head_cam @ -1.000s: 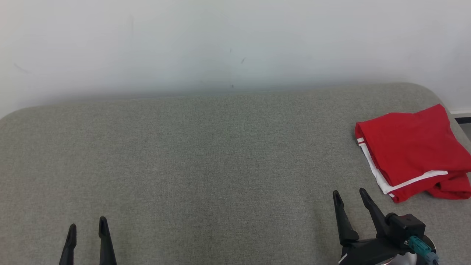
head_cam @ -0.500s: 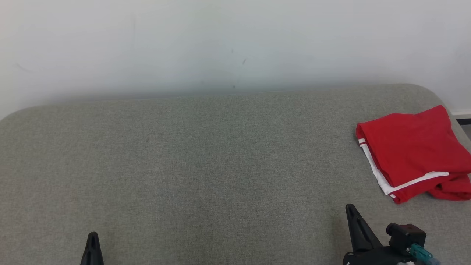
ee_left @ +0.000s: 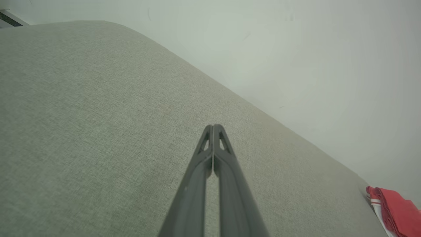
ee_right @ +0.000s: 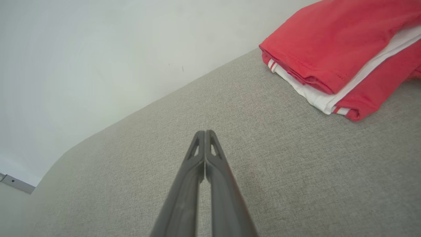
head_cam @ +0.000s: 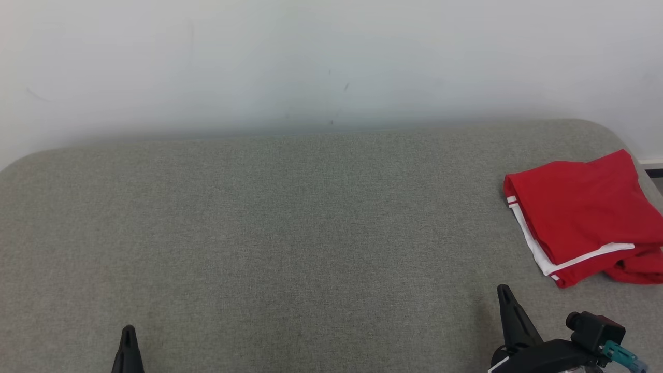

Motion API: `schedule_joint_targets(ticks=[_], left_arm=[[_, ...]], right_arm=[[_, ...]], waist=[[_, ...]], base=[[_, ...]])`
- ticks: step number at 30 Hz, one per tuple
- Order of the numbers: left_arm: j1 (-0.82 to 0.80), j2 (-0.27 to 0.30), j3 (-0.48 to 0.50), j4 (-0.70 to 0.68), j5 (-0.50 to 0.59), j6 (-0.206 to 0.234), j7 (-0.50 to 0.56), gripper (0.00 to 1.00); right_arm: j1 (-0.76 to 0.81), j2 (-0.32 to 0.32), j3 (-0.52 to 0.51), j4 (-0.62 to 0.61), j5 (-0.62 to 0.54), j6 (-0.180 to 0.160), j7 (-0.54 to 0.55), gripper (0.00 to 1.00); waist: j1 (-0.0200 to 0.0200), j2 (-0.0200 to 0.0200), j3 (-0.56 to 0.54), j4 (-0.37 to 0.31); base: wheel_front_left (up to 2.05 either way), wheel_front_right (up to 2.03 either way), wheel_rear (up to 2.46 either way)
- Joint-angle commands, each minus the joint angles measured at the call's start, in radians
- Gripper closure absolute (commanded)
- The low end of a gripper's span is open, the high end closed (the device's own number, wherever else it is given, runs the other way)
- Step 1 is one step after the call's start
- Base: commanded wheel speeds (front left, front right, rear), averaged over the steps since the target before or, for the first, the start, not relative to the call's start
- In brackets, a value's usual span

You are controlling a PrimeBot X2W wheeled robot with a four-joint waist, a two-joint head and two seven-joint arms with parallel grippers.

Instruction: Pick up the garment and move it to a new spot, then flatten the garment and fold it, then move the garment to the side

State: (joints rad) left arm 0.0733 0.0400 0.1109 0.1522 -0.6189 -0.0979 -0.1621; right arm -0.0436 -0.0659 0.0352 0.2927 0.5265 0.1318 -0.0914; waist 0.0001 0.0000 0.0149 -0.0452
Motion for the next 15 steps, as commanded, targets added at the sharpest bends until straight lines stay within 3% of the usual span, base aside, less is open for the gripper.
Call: schedule_joint_targets(ticks=[1, 15], left_arm=[[-0.034, 0.005, 0.007, -0.009, -0.031, -0.005, 0.007, 1.0], [-0.068, 0.007, 0.015, 0.014, -0.222, -0.011, 0.067, 1.0]], right_arm=[[-0.031, 0.002, -0.007, -0.017, 0.037, 0.0, 0.004, 1.0], [-0.046, 0.005, -0.027, -0.018, 0.247, -0.001, 0.038, 1.0]], waist=[[0.0, 0.0, 0.0, 0.0], [0.0, 0.0, -0.001, 0.006]], base=[[0.0, 0.0, 0.0], [0.0, 0.0, 0.0]])
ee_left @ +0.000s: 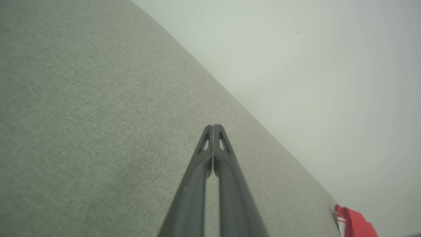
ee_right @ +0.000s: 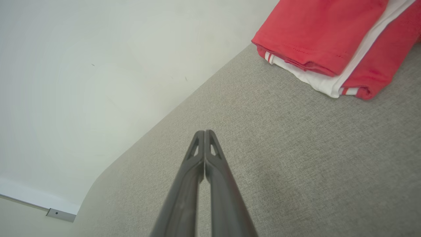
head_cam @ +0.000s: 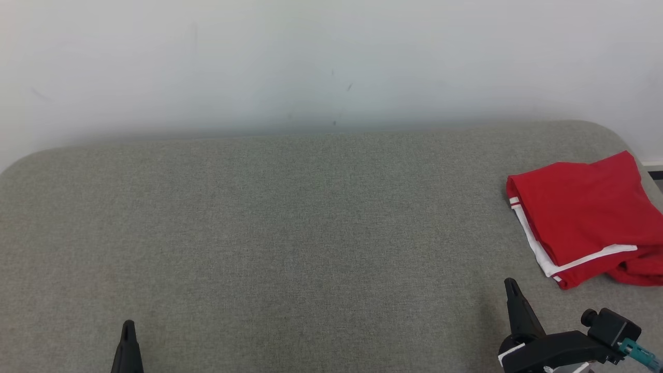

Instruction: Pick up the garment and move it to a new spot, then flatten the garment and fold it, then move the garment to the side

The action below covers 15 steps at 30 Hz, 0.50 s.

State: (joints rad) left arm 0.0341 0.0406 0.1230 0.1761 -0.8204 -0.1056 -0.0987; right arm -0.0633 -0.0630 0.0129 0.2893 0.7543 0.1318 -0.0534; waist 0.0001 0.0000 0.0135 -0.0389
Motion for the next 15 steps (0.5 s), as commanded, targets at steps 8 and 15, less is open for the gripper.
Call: schedule_joint_targets(ticks=[8, 15], left_arm=[[-0.046, 0.007, 0.008, 0.003, -0.116, -0.007, 0.034, 1.0], [-0.06, 0.008, 0.012, 0.013, -0.195, -0.008, 0.059, 1.0]], right_arm=[[-0.034, 0.003, -0.015, -0.014, 0.125, -0.001, 0.018, 1.0], [-0.04, 0.005, -0.023, -0.014, 0.211, -0.001, 0.032, 1.0]], waist=[[0.0, 0.0, -0.001, 0.004], [0.0, 0.0, -0.001, 0.007]], base=[[0.0, 0.0, 0.0], [0.0, 0.0, 0.0]])
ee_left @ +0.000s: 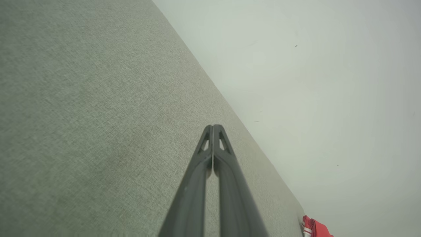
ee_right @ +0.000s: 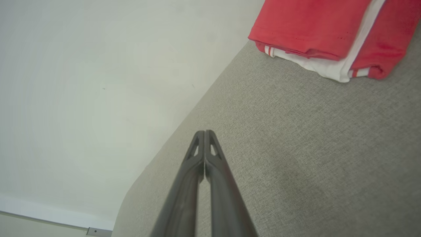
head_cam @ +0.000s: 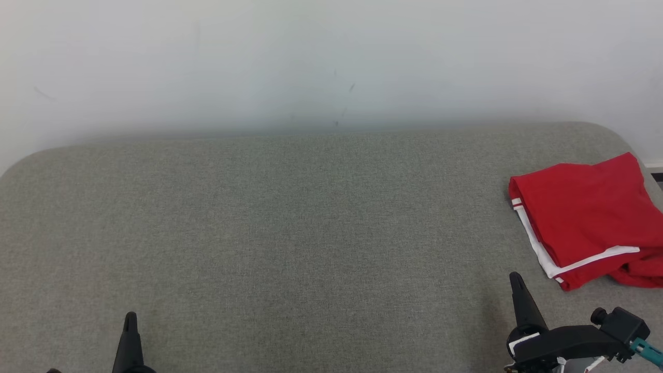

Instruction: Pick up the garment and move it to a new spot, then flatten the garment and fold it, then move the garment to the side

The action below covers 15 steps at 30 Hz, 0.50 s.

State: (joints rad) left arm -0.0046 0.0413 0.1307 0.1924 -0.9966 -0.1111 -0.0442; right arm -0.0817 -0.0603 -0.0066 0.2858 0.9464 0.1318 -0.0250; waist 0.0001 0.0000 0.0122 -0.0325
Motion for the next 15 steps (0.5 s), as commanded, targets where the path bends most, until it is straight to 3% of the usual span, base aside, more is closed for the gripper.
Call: schedule_joint_targets(ticks=[1, 15], left_arm=[[-0.023, 0.007, 0.004, -0.002, -0.03, -0.003, 0.008, 1.0], [-0.048, 0.009, 0.011, 0.013, -0.162, -0.008, 0.049, 1.0]], right_arm=[[-0.022, 0.002, -0.005, -0.011, 0.031, -0.001, 0.005, 1.0], [-0.031, 0.004, -0.019, -0.011, 0.176, -0.001, 0.029, 1.0]], waist=[[0.0, 0.0, 0.0, 0.001], [0.0, 0.0, -0.001, 0.006]], base=[[0.0, 0.0, 0.0], [0.0, 0.0, 0.0]])
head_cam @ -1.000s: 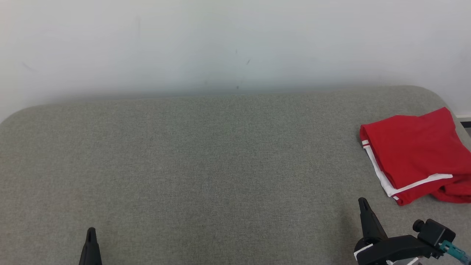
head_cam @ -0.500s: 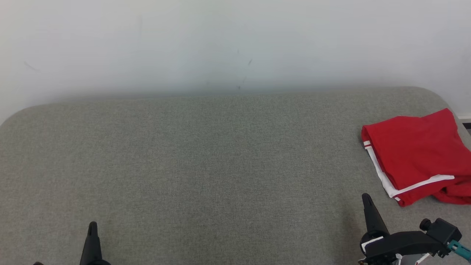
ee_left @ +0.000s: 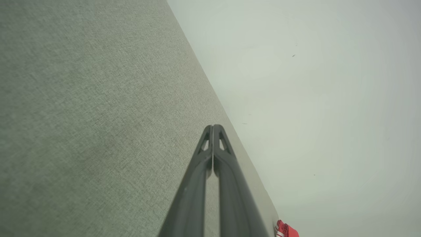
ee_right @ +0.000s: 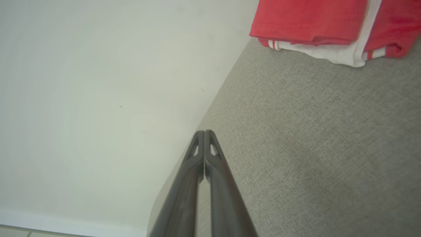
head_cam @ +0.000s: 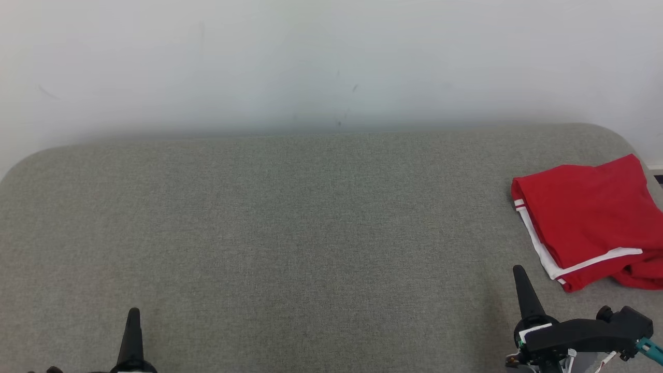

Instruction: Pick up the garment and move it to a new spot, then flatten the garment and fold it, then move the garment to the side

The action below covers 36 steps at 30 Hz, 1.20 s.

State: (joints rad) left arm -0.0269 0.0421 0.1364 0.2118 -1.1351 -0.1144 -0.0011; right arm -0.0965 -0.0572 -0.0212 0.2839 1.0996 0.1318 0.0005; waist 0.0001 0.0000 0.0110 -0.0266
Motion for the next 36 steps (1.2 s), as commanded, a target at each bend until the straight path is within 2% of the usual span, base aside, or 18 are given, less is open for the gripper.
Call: schedule_joint_targets(ticks=[1, 36], left_arm=[[-0.028, 0.008, 0.006, -0.005, -0.032, -0.005, 0.009, 1.0], [-0.078, 0.01, 0.019, 0.032, -0.314, -0.013, 0.099, 1.0]], right_arm=[[-0.016, 0.001, -0.005, -0.009, 0.031, -0.001, 0.006, 1.0], [-0.038, 0.005, -0.035, -0.008, 0.342, -0.002, 0.057, 1.0]], waist=[[0.0, 0.0, 0.0, 0.001], [-0.0001, 0.0, -0.003, 0.016]], base=[[0.0, 0.0, 0.0], [0.0, 0.0, 0.0]])
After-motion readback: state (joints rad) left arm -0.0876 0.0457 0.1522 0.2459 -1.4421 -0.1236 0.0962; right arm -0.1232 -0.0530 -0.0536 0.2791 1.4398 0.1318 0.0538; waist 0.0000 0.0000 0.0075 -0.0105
